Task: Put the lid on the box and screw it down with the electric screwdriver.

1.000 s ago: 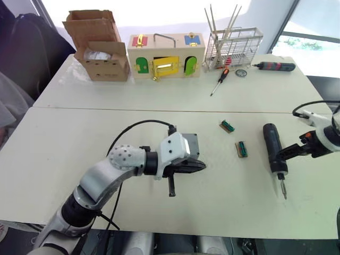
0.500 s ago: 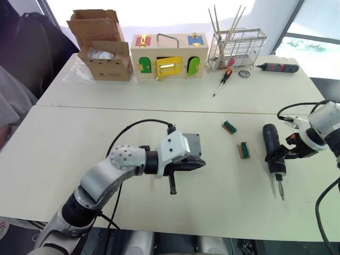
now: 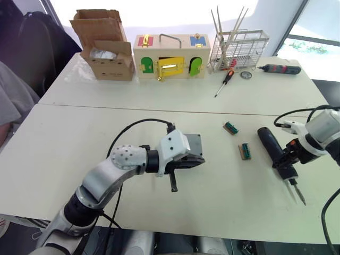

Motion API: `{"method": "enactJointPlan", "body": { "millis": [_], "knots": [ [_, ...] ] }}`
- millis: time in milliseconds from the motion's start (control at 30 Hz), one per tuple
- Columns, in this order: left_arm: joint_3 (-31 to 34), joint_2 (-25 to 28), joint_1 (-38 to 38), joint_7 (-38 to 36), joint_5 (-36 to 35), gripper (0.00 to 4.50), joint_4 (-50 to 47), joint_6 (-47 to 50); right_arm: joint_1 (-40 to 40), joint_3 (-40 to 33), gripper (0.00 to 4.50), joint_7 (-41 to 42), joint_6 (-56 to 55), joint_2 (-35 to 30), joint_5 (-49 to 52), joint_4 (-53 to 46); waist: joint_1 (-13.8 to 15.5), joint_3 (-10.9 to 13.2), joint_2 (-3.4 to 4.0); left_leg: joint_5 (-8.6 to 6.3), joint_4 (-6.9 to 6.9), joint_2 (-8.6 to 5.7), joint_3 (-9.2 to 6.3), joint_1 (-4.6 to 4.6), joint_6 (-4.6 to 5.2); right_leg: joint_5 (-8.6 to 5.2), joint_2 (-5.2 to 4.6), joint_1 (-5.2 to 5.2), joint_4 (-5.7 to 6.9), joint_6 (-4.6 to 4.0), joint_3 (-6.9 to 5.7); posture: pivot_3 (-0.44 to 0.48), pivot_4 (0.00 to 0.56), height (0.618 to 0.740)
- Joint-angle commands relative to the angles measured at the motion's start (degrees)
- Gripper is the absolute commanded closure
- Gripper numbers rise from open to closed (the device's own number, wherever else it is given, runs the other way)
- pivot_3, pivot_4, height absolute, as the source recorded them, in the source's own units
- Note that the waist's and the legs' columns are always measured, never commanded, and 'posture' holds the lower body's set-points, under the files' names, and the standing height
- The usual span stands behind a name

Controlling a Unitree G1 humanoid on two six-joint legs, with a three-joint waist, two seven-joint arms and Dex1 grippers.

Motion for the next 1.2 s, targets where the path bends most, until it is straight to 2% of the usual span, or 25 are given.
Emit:
{"method": "enactJointPlan", "body": {
  "millis": [33, 233, 500, 600, 800, 900, 1000, 1100, 1200],
  "knots": [
    [-0.56, -0.75, -0.86, 0.08, 0.67, 4.5, -0.51, -1.24, 2.39, 1.16, 2.57, 0.6, -2.39, -0.97, -1.05, -1.03, 0.02, 0.0, -0.01, 0.0, 0.0, 0.0, 0.0, 0.0, 0.0, 0.0, 0.0, 0.0, 0.0, 0.0, -0.01, 0.0, 0.15, 0.735],
    [-0.54, -1.39, -0.94, -0.3, 1.17, 4.5, 0.16, -1.7, 3.04, -2.26, 2.57, -0.87, -7.57, -0.38, -2.89, -0.51, -0.09, -0.01, -0.13, 0.0, 0.02, -0.01, 0.0, 0.0, 0.0, 0.0, 0.0, 0.03, -0.01, 0.0, -0.01, 0.0, 0.15, 0.735],
    [-0.96, -2.2, -1.59, -1.42, 2.34, 4.5, 3.0, -4.19, 2.73, -6.84, 2.57, -0.64, -7.58, -1.23, -2.4, -2.64, -0.33, 0.0, -0.15, 0.01, 0.03, -0.03, 0.03, 0.01, -0.01, 0.0, -0.02, -0.03, 0.03, 0.0, 0.04, 0.0, 0.15, 0.735],
    [-1.13, -2.38, -2.14, -2.23, 2.83, 4.5, 4.32, -5.38, 1.55, -9.53, 2.57, -1.41, -11.65, -1.17, -2.57, -1.43, -0.32, 0.03, -0.1, 0.01, 0.02, -0.03, 0.06, 0.01, -0.01, 0.0, -0.02, -0.05, 0.03, 0.0, 0.07, 0.0, 0.15, 0.735],
    [-0.78, -1.54, -2.69, -3.83, 3.78, 4.5, 6.24, -7.22, -8.89, -18.28, 2.57, -7.3, -14.31, 3.12, -1.68, 5.41, -0.83, 0.25, 0.27, 0.02, -0.05, -0.04, 0.22, -0.03, -0.04, 0.0, -0.03, -0.26, 0.13, 0.01, 0.22, 0.0, 0.15, 0.735],
    [0.37, -0.48, -2.8, -4.15, 3.91, 4.5, 6.59, -7.12, -13.83, -27.29, 2.57, -15.03, -13.74, 5.94, 0.2, 8.48, -0.64, 0.26, 0.27, 0.06, -0.14, 0.0, 0.21, -0.13, -0.11, 0.0, -0.01, -0.45, 0.19, 0.0, 0.21, 0.0, 0.15, 0.735],
    [2.32, 0.79, -3.29, -4.42, 3.57, 4.5, 7.28, -6.96, -15.06, -38.1, 2.57, -23.02, -11.98, 8.65, 3.18, 5.93, -0.3, 0.26, 0.27, 0.07, -0.15, 0.0, 0.21, -0.16, -0.12, 0.0, -0.01, -0.48, 0.18, 0.0, 0.2, 0.0, 0.15, 0.735],
    [5.52, 1.83, -5.38, -4.44, 3.11, 4.5, 10.04, -6.79, -12.19, -57.28, 2.57, -31.8, -14.67, 15.83, 11.42, -6.31, -0.17, 0.29, 0.25, 0.09, -0.11, -0.02, 0.19, -0.19, -0.14, 0.01, -0.02, -0.47, 0.2, 0.0, 0.19, 0.0, 0.15, 0.735],
    [7.65, 2.75, -6.62, -5.04, 3.07, 4.5, 13.13, -7.18, -8.45, -69.5, 2.57, -37.06, -14.46, 23.32, 18.66, -18.77, -0.27, 0.29, 0.25, 0.11, -0.09, -0.01, 0.18, -0.23, -0.17, 0.01, -0.01, -0.58, 0.34, 0.01, 0.2, 0.0, 0.15, 0.735]
  ]
}}
